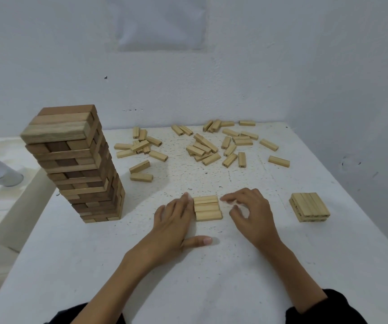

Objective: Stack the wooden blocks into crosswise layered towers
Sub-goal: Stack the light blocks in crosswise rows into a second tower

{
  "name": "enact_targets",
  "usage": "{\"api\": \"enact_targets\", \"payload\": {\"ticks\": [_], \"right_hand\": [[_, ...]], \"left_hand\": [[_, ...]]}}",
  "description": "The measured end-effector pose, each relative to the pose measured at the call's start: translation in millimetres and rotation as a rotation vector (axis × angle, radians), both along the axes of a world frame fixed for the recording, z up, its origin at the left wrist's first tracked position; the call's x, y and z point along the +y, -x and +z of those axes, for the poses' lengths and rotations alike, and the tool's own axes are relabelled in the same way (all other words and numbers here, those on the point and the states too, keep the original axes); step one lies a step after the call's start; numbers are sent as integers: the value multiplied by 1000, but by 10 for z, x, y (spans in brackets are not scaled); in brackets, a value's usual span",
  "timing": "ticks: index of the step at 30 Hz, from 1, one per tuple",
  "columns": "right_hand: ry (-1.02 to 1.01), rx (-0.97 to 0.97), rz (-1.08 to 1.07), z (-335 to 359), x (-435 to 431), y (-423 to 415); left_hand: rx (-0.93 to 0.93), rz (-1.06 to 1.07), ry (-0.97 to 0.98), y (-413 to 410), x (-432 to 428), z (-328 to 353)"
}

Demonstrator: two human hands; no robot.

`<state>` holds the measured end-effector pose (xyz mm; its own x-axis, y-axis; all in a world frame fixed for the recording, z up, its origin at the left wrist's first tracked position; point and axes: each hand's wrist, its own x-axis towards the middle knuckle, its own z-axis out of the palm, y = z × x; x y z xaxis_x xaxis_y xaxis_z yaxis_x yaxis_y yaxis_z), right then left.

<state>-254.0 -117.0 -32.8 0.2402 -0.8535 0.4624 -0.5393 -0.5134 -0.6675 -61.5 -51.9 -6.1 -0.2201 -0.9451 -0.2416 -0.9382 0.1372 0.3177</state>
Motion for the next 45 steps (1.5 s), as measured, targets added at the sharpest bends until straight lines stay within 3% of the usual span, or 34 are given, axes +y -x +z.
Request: {"api": "enact_targets", "payload": {"ticks": [2,5,7,13,24,37,45], "right_hand": [[-93,48,76,15,-3,10],[-166,315,187,-2,-27,21],[-170,375,242,-3,-62,9],[-183,284,315,58,-169,8],[-158,260,373,301,-155,198],[-138,158,144,752,-222,1302],[-236,182,80,705,-345,1867]], "left_hand": [[90,46,66,-78,-48,4],[230,43,120,-87,-106,5],[279,34,130,-48,-134,-4],[459,94,255,-83,-217,-92],[480,-60,407,2,-235,67],[530,-310,475,1041,-783,399],[557,-304,448,1635,-1009,317]]}}
